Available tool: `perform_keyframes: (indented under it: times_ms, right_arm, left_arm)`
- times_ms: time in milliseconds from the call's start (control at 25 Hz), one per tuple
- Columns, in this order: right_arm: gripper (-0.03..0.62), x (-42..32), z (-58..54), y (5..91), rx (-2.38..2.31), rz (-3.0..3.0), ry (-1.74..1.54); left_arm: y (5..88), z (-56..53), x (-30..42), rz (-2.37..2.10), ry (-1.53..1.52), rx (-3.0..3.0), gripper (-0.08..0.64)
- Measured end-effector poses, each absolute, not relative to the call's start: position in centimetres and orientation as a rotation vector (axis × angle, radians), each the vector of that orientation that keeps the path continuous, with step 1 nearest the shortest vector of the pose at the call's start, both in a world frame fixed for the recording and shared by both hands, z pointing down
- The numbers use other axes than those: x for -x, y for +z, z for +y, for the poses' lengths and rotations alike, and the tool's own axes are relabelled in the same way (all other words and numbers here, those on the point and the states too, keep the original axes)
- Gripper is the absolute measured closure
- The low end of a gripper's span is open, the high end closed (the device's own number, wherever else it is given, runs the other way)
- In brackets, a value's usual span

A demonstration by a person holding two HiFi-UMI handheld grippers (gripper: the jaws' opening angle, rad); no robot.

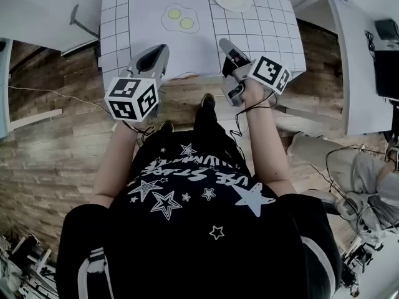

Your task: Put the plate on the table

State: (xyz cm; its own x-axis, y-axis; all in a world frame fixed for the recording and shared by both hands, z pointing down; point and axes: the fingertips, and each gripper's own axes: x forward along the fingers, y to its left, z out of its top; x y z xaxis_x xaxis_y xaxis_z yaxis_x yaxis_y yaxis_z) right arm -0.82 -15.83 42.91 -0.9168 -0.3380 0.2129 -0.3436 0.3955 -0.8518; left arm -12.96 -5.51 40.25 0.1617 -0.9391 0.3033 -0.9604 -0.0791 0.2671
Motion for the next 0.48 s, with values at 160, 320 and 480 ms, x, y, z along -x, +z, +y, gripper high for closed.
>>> perform_keyframes:
  times_ms: [160,320,480]
  right_arm:
    - [0.567,0.7,-13.2,42.4,-0.695,-2.636,1.573]
    - [0.566,0.0,-11.1,41.2,-0.794,-2.686,1.538]
    - [0.566,-1.0,-8.2,40.4,-0.890,-2.699,1.520]
  left_arm:
    - [40.0,-3.1,13.6,-1.775,0.047,-2.087,0.551]
    - [39.8,-1.7,13.9,-1.720,0.019,-2.150,0.551]
    - [39.0,-0.4,13.7,-1.670,0.007,-2.217,0.551]
